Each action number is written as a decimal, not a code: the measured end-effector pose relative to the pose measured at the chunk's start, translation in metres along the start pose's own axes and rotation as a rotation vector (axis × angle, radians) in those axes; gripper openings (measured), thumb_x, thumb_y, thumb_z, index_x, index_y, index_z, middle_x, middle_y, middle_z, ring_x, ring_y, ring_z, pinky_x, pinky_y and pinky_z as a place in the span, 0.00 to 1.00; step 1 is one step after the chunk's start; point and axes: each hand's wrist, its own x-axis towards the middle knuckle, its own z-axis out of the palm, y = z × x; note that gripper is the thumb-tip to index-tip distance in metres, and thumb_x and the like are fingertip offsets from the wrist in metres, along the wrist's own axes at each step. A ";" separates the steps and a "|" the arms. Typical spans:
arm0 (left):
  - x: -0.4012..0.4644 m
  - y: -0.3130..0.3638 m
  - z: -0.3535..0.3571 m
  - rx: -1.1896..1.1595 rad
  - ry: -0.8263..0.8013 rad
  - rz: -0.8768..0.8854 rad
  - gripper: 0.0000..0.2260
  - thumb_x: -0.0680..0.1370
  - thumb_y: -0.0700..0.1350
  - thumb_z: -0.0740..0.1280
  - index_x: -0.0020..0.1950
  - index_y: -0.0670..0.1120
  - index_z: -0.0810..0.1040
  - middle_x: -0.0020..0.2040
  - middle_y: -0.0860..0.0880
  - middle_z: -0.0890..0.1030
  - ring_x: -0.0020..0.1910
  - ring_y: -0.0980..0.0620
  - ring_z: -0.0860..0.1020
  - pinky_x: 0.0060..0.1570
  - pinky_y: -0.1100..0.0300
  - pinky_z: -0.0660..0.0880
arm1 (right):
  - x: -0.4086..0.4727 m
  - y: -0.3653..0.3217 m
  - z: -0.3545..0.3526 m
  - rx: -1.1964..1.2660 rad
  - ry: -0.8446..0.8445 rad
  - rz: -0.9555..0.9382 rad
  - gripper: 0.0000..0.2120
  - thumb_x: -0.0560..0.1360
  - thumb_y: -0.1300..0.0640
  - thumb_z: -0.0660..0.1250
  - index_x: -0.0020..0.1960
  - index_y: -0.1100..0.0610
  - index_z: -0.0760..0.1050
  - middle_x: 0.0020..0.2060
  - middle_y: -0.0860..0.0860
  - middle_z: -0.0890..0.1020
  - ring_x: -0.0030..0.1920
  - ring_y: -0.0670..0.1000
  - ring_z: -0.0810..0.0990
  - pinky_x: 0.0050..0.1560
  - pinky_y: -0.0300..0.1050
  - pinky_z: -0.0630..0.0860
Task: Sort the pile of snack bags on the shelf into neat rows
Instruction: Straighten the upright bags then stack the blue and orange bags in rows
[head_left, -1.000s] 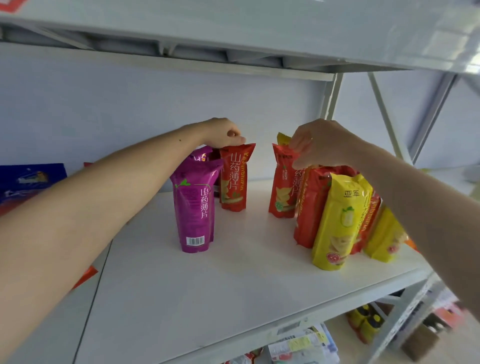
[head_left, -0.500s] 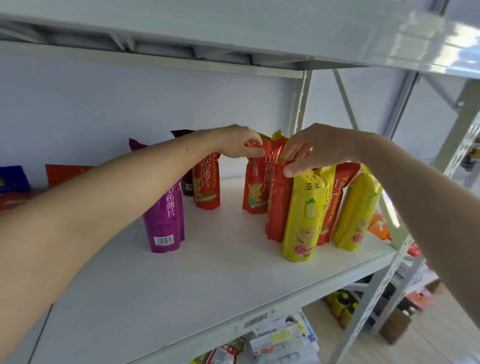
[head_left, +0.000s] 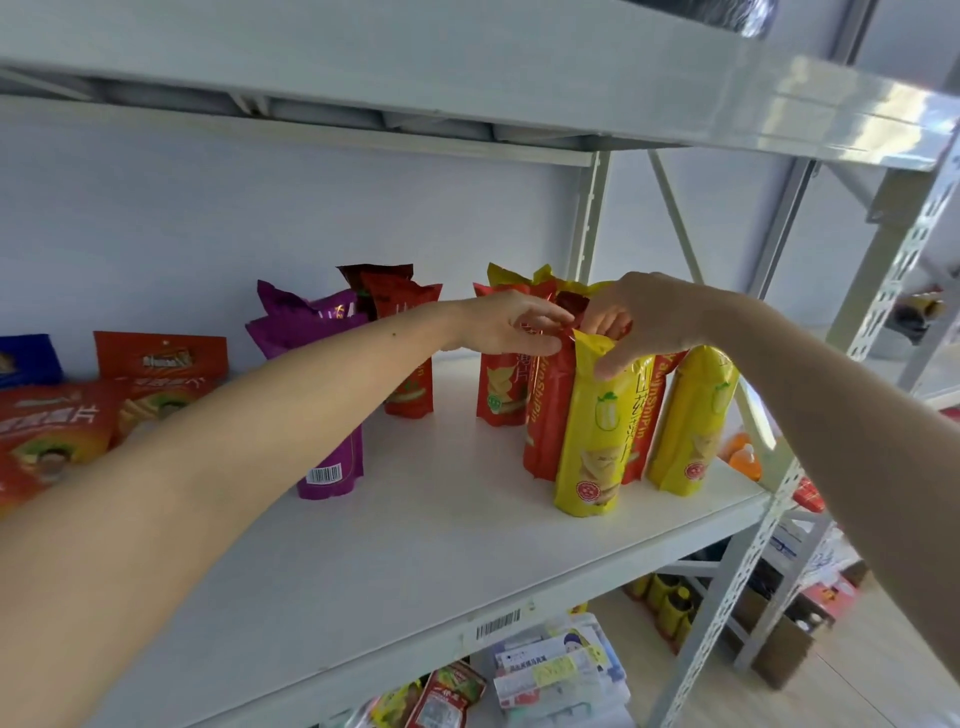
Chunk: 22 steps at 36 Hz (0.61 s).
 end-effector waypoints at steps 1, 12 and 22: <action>0.001 -0.001 0.002 0.015 0.017 0.008 0.25 0.78 0.53 0.68 0.74 0.52 0.68 0.73 0.48 0.71 0.73 0.54 0.66 0.70 0.53 0.68 | 0.000 0.001 0.001 0.008 0.005 0.001 0.25 0.64 0.46 0.79 0.58 0.49 0.78 0.48 0.42 0.80 0.52 0.48 0.79 0.57 0.47 0.75; -0.019 -0.005 0.000 0.024 0.322 0.033 0.12 0.80 0.40 0.65 0.63 0.41 0.80 0.49 0.50 0.83 0.43 0.57 0.83 0.40 0.71 0.77 | 0.002 0.000 0.002 0.023 0.006 0.009 0.24 0.65 0.48 0.79 0.58 0.51 0.77 0.50 0.45 0.79 0.53 0.48 0.78 0.57 0.45 0.74; -0.063 -0.030 -0.046 0.021 0.233 -0.148 0.11 0.80 0.41 0.66 0.61 0.43 0.80 0.53 0.48 0.85 0.50 0.55 0.84 0.55 0.54 0.80 | 0.016 -0.019 -0.006 0.119 0.030 0.005 0.31 0.65 0.42 0.77 0.63 0.52 0.74 0.54 0.45 0.81 0.55 0.49 0.79 0.63 0.49 0.74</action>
